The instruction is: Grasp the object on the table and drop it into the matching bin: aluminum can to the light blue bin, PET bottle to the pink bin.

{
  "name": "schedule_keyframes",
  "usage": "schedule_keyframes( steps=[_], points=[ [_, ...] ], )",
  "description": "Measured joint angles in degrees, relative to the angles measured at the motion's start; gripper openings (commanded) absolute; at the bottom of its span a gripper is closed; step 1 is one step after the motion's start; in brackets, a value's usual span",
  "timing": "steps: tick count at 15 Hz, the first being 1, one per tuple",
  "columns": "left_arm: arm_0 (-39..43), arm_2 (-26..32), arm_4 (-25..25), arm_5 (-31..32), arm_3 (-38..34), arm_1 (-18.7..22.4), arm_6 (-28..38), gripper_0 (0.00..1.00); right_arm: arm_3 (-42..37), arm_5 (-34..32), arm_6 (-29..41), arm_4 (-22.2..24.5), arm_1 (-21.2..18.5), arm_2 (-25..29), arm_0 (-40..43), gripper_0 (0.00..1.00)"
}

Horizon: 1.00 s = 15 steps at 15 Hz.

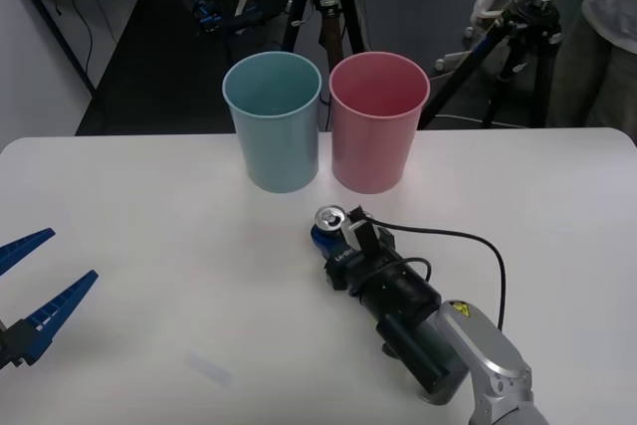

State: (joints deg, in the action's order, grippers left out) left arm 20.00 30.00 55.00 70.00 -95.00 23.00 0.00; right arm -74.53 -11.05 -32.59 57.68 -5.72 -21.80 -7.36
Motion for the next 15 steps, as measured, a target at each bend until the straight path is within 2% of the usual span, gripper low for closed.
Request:
schedule_keyframes(
  steps=[4, 8, 11, 15],
  points=[
    [0.0, 0.0, 0.0, 0.0, 0.0, 0.0, 0.0, 1.0, -0.8, -0.7, 0.3, -0.2, -0.4, 0.0, 0.2, 0.0],
    [0.0, 0.0, 0.0, 0.0, 0.0, 0.0, 0.0, 1.0, -7.7, -0.8, 1.0, -0.6, -2.4, -0.4, 2.8, 0.0],
    [0.0, 0.0, 0.0, 0.0, 0.0, 0.0, 0.0, 1.0, -15.1, -0.8, 2.2, -2.5, -5.8, -1.6, 5.7, 0.0],
    [0.0, 0.0, 0.0, 0.0, 0.0, 0.0, 0.0, 1.0, -26.3, -0.8, 3.7, -6.9, -12.5, -2.2, 11.2, 0.0]
  ],
)
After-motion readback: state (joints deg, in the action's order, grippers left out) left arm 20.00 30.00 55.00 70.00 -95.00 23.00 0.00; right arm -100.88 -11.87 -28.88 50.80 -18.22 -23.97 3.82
